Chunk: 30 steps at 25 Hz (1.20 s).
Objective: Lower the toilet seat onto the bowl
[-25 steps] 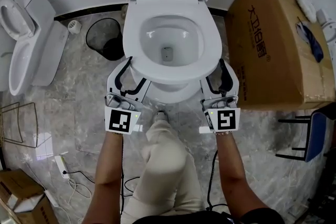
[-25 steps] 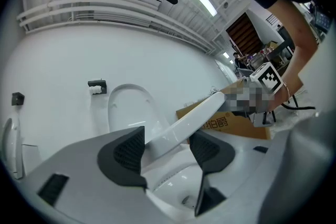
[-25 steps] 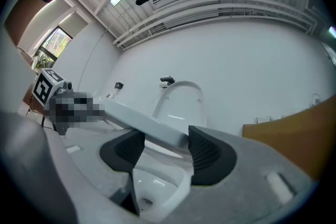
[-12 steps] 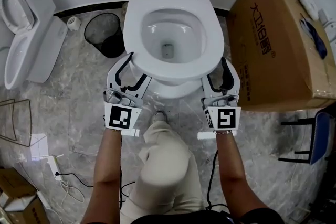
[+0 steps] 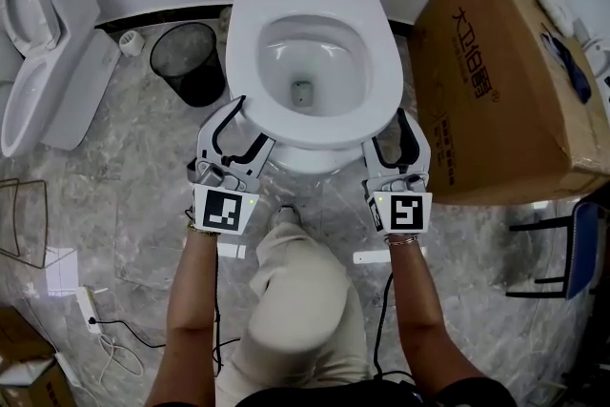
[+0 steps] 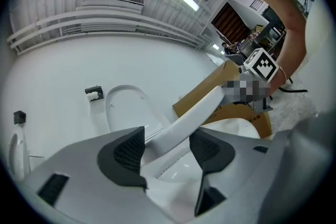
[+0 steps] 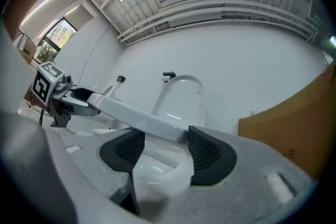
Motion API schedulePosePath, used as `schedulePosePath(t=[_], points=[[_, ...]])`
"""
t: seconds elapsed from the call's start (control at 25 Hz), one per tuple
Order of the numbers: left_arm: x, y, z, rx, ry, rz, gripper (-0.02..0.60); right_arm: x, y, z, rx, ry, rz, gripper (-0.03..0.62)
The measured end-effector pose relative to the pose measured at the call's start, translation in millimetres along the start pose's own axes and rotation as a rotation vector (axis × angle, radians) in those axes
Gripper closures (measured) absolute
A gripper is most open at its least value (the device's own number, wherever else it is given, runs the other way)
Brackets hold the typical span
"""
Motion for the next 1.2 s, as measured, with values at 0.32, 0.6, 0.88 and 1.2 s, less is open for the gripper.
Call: schedulePosePath(t=[0.32,0.6,0.88,1.2], points=[[-8,-11,-17,0.021,-0.001,-0.039,0.317,-4,9,-23,0.004,0.046,-0.019,0.342],[-15,-20,-29,-0.049,0.031,-0.033,0.299,-7,13,-34,-0.003,0.075,-0.015,0.342],[-22,-24,-32,-0.022,0.010,-0.061,0.285,-9,18,-45,0.005,0.085,-0.020,0.342],[-41,-28,-38,-0.218,-0.034,-0.026,0.285,-10,19,-51,0.024,0.088,-0.023,0.342]])
Point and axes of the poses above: the fingertips, and each gripper's own axes: x forward along the fingers, y to its left, z out of its top, the point moved 7 cm from there along -x, backward along the fingers, and after that the axes turned 10 degrees about z, right-handed, at the moved point
